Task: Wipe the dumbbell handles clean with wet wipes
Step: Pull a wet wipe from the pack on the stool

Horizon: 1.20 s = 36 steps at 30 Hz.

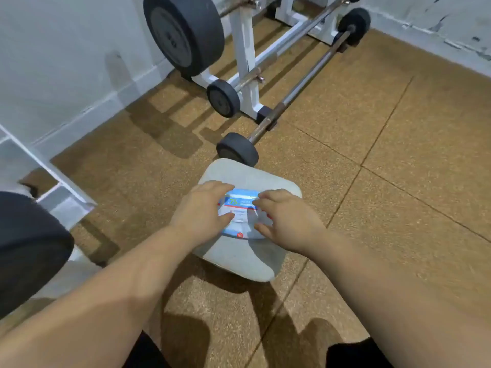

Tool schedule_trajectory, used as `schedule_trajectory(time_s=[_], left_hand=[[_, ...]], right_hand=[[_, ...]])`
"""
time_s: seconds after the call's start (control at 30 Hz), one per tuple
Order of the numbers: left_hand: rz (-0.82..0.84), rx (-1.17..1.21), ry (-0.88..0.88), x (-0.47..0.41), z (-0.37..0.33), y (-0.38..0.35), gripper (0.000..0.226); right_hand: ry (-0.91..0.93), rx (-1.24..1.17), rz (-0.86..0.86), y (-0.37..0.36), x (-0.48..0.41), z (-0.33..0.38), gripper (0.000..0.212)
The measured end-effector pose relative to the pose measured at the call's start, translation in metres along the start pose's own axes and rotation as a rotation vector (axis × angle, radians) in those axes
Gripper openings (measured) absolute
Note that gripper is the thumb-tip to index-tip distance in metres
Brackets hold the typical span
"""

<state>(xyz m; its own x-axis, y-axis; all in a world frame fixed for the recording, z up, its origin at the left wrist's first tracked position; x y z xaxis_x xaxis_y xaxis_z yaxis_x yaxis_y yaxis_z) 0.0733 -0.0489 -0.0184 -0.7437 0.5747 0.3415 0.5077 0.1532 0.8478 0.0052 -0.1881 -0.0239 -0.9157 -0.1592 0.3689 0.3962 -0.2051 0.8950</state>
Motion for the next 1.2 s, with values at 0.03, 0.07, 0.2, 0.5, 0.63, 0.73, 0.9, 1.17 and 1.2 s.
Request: schedule_trajectory(time_s=[0.03, 0.07, 0.2, 0.5, 0.63, 0.73, 0.9, 1.17, 1.2], left_hand=[[-0.007, -0.016, -0.014, -0.005, 0.002, -0.006, 0.068], [0.006, -0.045, -0.017, -0.009, 0.003, -0.011, 0.070], [0.059, -0.229, -0.041, -0.021, -0.003, -0.033, 0.064], [0.075, -0.269, -0.093, -0.041, 0.001, -0.040, 0.039], [-0.046, 0.023, -0.022, -0.043, 0.011, -0.022, 0.037], [-0.094, 0.146, 0.077, -0.044, 0.025, -0.016, 0.036], [-0.196, 0.193, 0.171, -0.041, 0.048, -0.006, 0.019], [-0.080, 0.050, -0.025, -0.037, 0.032, -0.016, 0.025], [-0.064, 0.064, -0.053, -0.037, 0.033, -0.018, 0.029]], right_hand=[[0.019, -0.007, -0.039, -0.003, -0.004, 0.001, 0.050], [-0.004, -0.038, -0.069, -0.001, -0.006, -0.001, 0.048], [-0.041, -0.028, -0.053, -0.007, -0.019, -0.002, 0.047], [-0.133, -0.061, -0.041, -0.027, -0.029, -0.019, 0.056], [-0.176, -0.155, -0.031, -0.024, -0.024, -0.027, 0.090], [-0.196, -0.207, -0.038, -0.022, -0.020, -0.030, 0.091], [-0.059, -0.083, -0.094, -0.018, -0.022, -0.019, 0.044], [-0.026, -0.095, -0.147, -0.025, -0.038, -0.007, 0.026], [-0.021, -0.152, -0.159, -0.025, -0.039, -0.007, 0.025]])
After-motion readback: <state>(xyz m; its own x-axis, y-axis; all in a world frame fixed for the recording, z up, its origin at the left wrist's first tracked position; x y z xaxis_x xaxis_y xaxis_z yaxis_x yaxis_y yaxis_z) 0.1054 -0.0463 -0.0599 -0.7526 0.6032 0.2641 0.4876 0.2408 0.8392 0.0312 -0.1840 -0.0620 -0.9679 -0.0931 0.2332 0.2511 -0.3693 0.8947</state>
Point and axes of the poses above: each hand's wrist, its own x-axis away from the middle knuckle, its own y-axis out of the back of the hand, z = x × y, the point moved 9 cm from there along -x, towards the middle knuckle, and after that the axes turned 9 degrees about z, right-handed, at the moved point
